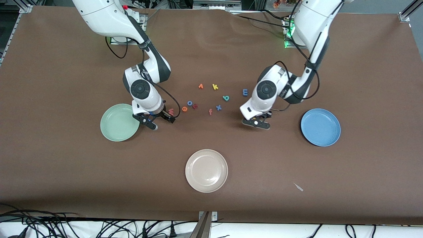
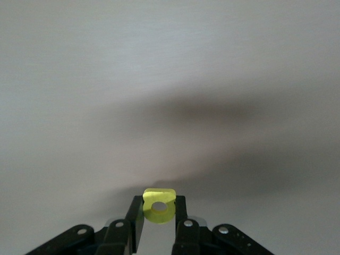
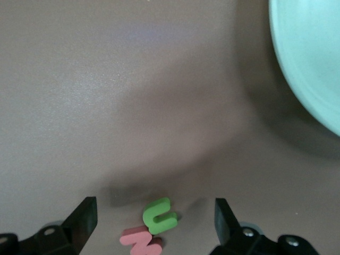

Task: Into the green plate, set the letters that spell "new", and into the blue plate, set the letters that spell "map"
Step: 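Place the yellow letter on the blue plate with the left gripper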

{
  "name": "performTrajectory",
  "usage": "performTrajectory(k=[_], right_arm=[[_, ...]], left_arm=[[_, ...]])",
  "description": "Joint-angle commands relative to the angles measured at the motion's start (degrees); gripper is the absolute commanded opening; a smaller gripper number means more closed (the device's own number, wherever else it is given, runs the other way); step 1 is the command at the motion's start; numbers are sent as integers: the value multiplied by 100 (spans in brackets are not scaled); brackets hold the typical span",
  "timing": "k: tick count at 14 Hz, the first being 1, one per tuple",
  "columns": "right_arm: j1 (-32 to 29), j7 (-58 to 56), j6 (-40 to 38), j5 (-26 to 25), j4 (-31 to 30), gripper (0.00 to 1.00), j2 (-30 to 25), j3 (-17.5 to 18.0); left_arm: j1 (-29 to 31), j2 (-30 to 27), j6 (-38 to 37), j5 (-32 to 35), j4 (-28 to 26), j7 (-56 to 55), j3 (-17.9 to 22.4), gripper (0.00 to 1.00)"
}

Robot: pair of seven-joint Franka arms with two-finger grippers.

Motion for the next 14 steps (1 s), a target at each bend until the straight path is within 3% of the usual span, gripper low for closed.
performTrajectory(k=[1,5,8,11,12,13,14], right_arm=[[78,144,422,-111,-253,94,7,-48],[130,153,590,-102,-351,88,7,-48],[131,153,590,-110,-360,84,7,-48],[139,153,590,-111,-395,76,-2,-48],[139,153,590,-111,-395,71,-2,-48],[139,153,590,-111,-395,65,-2,-48],[139,153,590,-111,-395,61,-2,-48]], left_arm=[[566,-219,-1197,124,452,1172,-64,0],[1629,-457,-1700,194,391,3219,-55,0],[2079,-414,-1631,264,286,3890,-47,0],[2299,-247,-1516,755,285,4111,-47,0],[2343,-124,-1420,774,303,4103,-55,11],[2352,-71,-1393,765,320,4077,-55,61],[2352,-79,-1410,704,329,4024,-55,100]])
